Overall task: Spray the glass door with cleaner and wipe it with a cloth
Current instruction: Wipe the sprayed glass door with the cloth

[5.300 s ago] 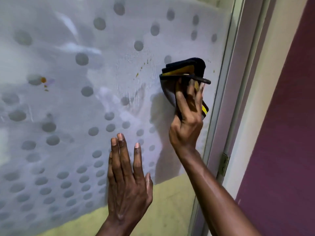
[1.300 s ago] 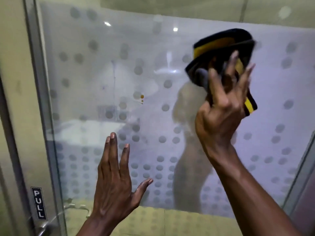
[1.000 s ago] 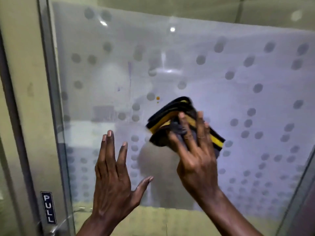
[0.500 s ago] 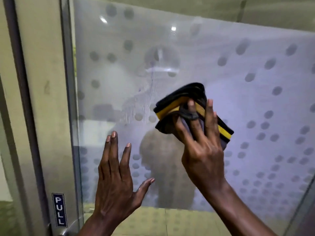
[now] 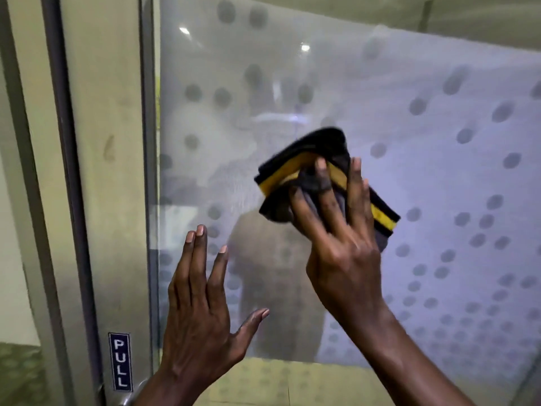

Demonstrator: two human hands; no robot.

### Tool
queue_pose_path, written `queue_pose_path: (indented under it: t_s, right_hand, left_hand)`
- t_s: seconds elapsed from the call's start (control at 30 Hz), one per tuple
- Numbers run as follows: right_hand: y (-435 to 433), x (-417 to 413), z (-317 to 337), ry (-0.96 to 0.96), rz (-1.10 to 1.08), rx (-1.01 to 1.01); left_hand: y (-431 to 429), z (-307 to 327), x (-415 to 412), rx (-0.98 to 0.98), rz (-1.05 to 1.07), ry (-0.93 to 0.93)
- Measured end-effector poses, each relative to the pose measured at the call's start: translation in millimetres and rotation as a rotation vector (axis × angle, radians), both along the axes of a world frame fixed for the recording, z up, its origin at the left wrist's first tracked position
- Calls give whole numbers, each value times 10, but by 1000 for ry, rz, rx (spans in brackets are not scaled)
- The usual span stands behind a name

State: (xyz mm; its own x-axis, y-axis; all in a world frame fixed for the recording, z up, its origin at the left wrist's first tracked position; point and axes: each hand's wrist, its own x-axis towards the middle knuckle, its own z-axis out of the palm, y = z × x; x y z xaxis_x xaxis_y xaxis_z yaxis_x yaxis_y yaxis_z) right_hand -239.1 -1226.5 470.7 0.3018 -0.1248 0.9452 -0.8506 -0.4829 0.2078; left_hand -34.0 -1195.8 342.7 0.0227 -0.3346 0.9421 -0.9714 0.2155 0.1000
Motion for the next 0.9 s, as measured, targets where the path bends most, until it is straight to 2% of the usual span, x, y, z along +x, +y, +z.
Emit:
queue_pose_path:
  t_s: [0.07, 0.13, 0.23, 0.3, 0.37, 0.5, 0.57, 0.67, 0.8, 0.9]
  right_hand:
    - [-9, -140, -9, -42, -38, -25]
    - [-61, -211, 262, -219, -62, -33]
    - [-63, -40, 855, -437, 22, 8]
    - [-33, 182, 1091, -410, 67, -7]
    - [-21, 397, 1084, -278, 59, -44]
    - [22, 590, 368, 26, 63, -20]
    - [73, 528, 0, 99, 9, 1]
    - [73, 404, -45, -40, -63, -22]
    - [8, 545, 668, -335, 37, -8]
    - [21, 837, 920, -287, 86, -31]
  left_hand:
    - [16, -13, 93, -15, -9, 11]
    - [25, -29, 190, -24, 5, 16]
    - [34, -57, 281, 10, 22, -8]
    - [32, -82, 302, 29, 20, -28]
    - [31, -86, 310, 37, 16, -33]
    - [51, -75, 338, 7, -19, -22]
    - [72, -82, 412, -4, -20, -6]
    - [89, -118, 545, 16, -25, -12]
    - [85, -161, 597, 42, -17, -46]
    - [80, -172, 609, 50, -24, -50]
